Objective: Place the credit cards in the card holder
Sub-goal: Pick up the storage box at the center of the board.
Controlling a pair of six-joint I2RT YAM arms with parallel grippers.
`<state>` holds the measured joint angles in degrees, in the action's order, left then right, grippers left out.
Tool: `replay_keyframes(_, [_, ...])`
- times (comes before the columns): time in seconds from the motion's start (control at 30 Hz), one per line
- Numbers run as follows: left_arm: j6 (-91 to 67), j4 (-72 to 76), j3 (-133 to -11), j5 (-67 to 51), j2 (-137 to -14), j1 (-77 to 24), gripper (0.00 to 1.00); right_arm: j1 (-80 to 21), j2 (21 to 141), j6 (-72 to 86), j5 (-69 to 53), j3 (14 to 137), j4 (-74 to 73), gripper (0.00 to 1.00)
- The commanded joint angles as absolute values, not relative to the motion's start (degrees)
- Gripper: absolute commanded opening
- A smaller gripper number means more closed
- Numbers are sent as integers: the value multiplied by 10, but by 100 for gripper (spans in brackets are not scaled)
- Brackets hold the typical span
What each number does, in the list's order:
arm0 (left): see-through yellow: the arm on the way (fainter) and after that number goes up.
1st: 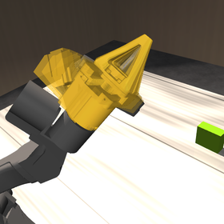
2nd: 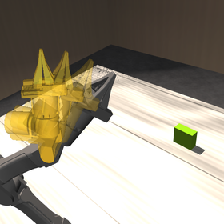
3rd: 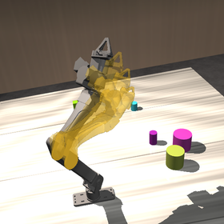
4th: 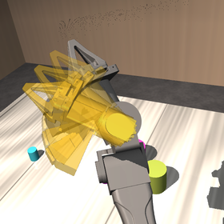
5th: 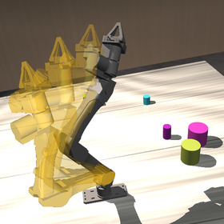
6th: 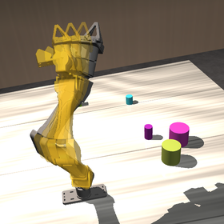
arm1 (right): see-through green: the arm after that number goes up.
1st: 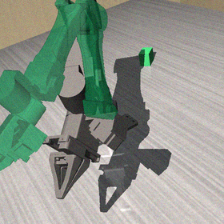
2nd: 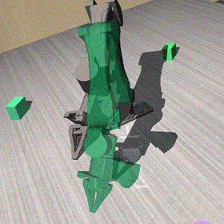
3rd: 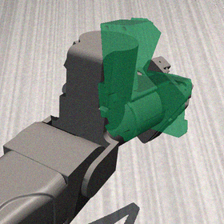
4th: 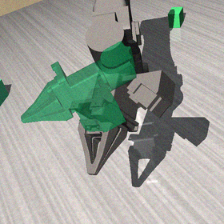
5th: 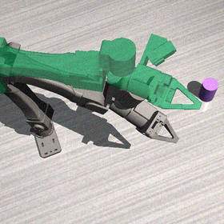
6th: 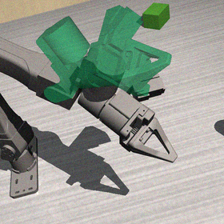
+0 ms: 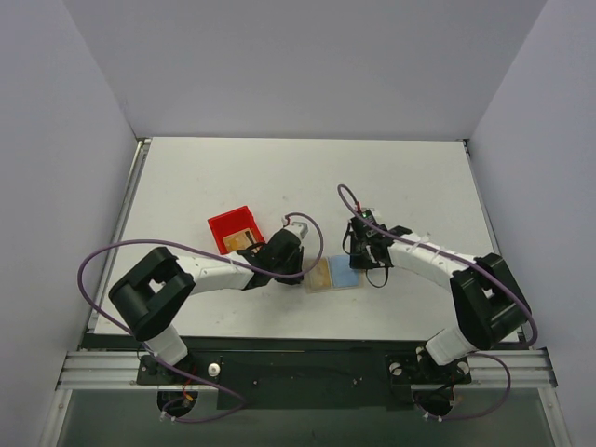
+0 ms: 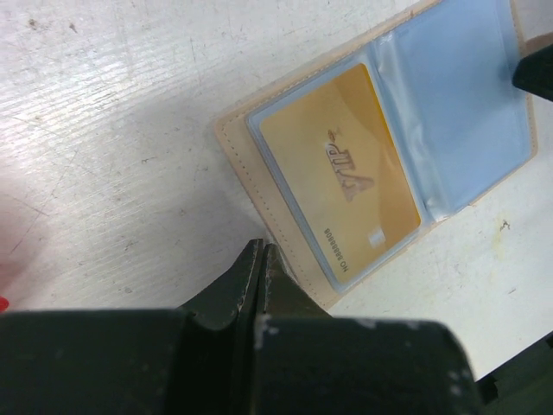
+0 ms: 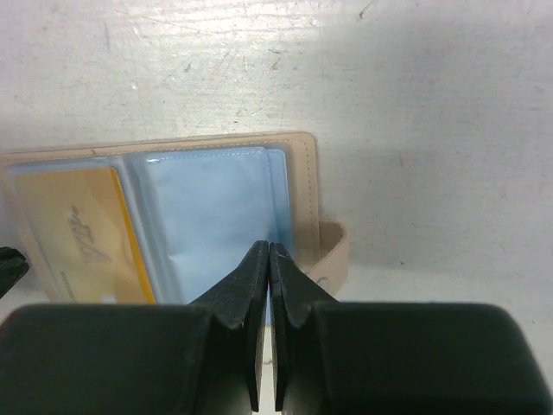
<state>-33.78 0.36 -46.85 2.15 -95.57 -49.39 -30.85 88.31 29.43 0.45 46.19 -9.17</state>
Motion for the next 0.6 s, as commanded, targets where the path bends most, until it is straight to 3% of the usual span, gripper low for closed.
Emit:
replay_keyframes(0.0, [-326,1,-490,47,-906,-490,0,-311,815,285,26,451,-82,0])
replay_keyframes(0.3, [-300,-95,-514,102,-769,-447,0,-310,762,278,11,441,-59,0])
replay_keyframes(0.57, [-293,-148,-503,123,-692,-398,10,-312,767,279,-33,439,-47,5])
